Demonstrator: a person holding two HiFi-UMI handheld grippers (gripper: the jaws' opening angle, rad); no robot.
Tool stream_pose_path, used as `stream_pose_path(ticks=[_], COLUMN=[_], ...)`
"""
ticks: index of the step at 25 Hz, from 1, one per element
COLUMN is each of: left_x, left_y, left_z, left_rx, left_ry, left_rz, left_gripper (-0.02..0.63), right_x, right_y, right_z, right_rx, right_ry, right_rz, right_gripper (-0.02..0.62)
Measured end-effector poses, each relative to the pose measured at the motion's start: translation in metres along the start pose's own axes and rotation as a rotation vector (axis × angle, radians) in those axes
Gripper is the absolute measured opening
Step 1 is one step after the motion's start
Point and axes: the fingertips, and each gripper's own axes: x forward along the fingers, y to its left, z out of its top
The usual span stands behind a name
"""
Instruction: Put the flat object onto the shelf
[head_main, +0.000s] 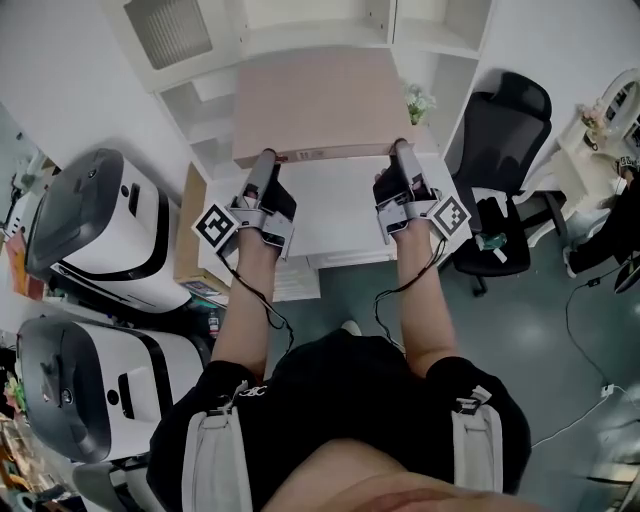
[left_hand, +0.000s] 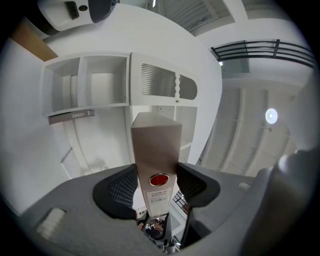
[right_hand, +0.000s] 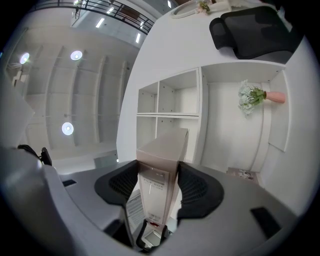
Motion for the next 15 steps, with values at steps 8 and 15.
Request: stream_pose_path(ticks=[8, 15], left_x=[0.056, 0.086], left_y=[0.009, 0.018], left_z=[0.014, 0.026], left_rx=[0.012, 0.025], left_ry=[-0.05, -0.082], left_rz=[-0.008, -0.026], left_gripper=[0.252, 0.252], right_x=[0.056, 0.088], right_y=[-0.024, -0.041], right_z=[0.036, 0.053], right_rx=[0.004, 0.002], right_ry=[0.054, 0.081], right_rz=[0.036, 0.059], right_gripper=[0.25, 0.25])
